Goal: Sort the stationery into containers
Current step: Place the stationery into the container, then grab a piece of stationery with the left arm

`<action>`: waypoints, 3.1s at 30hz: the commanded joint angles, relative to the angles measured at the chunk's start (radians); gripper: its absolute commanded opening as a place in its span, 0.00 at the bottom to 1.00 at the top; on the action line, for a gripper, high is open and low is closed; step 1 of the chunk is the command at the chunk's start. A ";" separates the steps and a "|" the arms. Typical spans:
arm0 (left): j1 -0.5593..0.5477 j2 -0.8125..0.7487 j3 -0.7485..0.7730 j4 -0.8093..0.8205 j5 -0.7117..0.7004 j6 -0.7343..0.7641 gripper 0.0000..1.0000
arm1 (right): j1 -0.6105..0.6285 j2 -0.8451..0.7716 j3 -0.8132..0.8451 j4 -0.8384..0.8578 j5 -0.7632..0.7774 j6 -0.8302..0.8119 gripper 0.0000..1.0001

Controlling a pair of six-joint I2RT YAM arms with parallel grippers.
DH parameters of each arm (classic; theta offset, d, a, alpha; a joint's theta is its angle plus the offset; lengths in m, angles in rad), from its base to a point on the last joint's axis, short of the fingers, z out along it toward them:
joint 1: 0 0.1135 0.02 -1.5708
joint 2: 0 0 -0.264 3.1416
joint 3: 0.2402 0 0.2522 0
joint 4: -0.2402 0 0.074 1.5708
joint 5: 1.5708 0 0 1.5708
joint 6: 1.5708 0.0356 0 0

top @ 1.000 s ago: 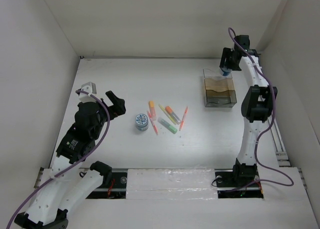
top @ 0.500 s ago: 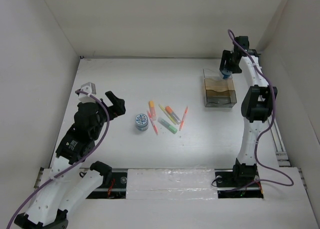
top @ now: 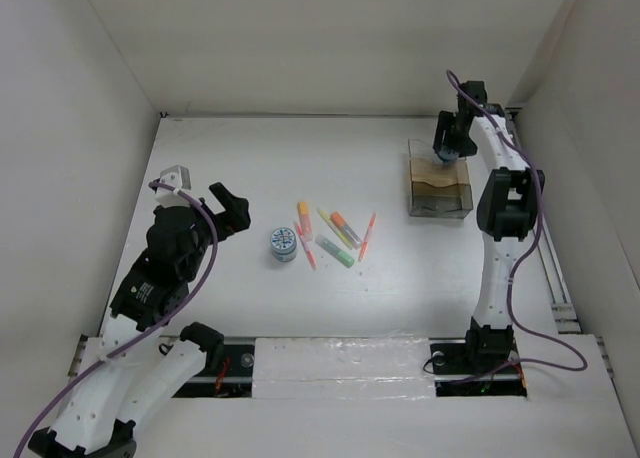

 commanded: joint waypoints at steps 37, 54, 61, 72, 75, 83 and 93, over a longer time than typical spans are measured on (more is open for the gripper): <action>-0.038 0.026 -0.463 0.186 -0.048 -0.403 1.00 | 0.355 -0.867 -0.684 0.388 -0.238 0.133 1.00; -0.038 -0.142 -0.660 0.343 0.198 -0.306 1.00 | 0.428 -0.885 -0.767 0.418 -0.268 0.115 1.00; -0.079 -0.114 -0.638 0.286 0.195 -0.339 1.00 | 0.438 -0.853 -0.749 0.418 -0.259 0.106 1.00; -0.854 0.430 -0.278 -0.177 -0.424 -0.953 1.00 | 0.447 -0.835 -0.738 0.428 -0.277 0.106 1.00; -0.890 0.466 -0.278 -0.159 -0.433 -0.992 1.00 | 0.458 -0.825 -0.750 0.438 -0.277 0.097 1.00; -0.890 0.527 -0.247 -0.386 -0.624 -1.263 1.00 | 0.458 -0.834 -0.781 0.463 -0.328 0.075 1.00; -0.833 0.549 -0.267 -0.013 -0.710 -0.877 1.00 | 0.458 -0.835 -0.818 0.526 -0.377 0.084 1.00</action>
